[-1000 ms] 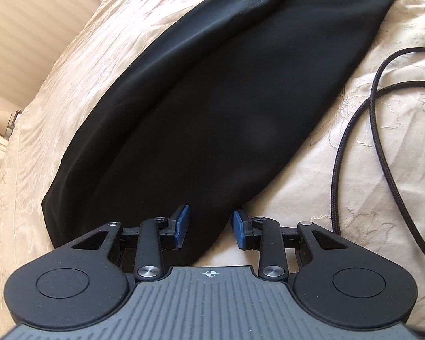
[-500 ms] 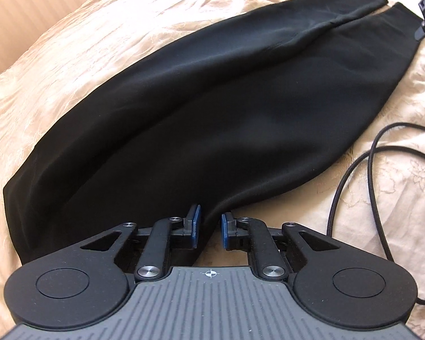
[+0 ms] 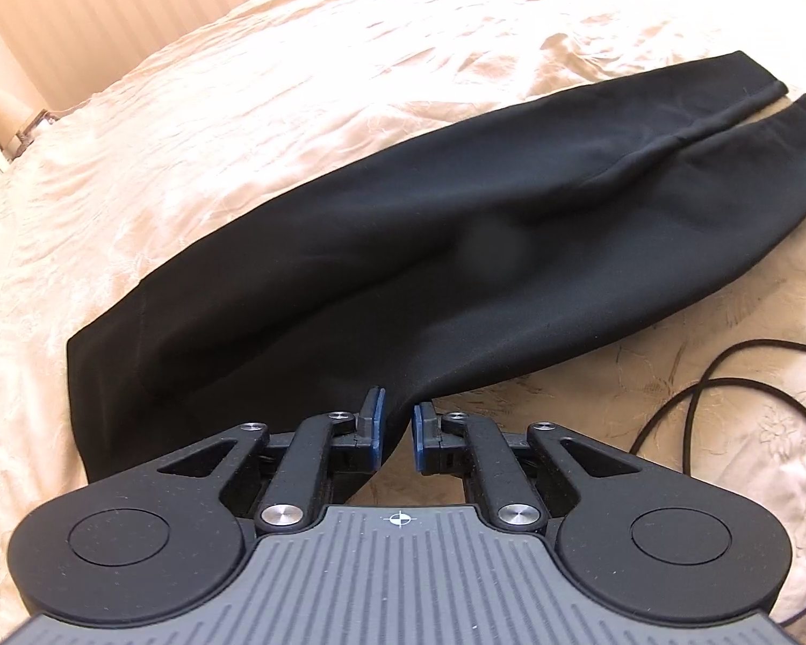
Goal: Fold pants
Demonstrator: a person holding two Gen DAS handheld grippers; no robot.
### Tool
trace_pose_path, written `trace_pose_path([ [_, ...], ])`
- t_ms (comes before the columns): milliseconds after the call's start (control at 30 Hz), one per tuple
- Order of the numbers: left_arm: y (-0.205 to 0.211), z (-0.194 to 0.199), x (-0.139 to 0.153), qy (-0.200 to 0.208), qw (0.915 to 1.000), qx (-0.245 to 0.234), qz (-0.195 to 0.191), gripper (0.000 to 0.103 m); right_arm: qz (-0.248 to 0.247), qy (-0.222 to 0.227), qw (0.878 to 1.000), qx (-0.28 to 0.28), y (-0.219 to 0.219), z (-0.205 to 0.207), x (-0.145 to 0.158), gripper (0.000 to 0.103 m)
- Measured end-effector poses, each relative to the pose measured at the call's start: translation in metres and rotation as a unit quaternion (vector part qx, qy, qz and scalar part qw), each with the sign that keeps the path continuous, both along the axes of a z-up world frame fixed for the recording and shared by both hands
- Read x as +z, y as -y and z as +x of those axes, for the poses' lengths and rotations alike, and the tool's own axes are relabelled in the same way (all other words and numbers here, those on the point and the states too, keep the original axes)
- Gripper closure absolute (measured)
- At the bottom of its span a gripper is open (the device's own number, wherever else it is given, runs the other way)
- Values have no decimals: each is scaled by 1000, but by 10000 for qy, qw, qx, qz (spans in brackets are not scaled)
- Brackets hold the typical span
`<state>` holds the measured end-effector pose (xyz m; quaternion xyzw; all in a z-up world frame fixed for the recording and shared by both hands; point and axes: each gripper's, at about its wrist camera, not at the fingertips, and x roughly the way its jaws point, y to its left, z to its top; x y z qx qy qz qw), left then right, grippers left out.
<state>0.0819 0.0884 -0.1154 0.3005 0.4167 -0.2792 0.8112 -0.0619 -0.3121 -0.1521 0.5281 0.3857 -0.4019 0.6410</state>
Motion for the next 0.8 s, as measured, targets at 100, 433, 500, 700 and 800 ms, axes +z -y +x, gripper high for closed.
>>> trace_pose_path([
  [100, 4, -7, 15, 67, 9999, 119, -28, 94, -65, 135, 9996, 218, -4, -14, 21, 99],
  [433, -20, -21, 60, 321, 9981, 511, -142, 103, 101, -158, 9966, 806, -27, -46, 64, 99],
  [500, -22, -10, 68, 363, 9972, 632, -180, 103, 40, -51, 9966, 823, -28, -37, 72, 98],
  [700, 0, -5, 57, 315, 9994, -124, -47, 97, -332, 20, 9950, 939, -14, 9, 86, 98],
  [800, 12, -23, 30, 323, 9970, -637, 285, 73, -406, 64, 9954, 867, -7, 19, 85, 98],
])
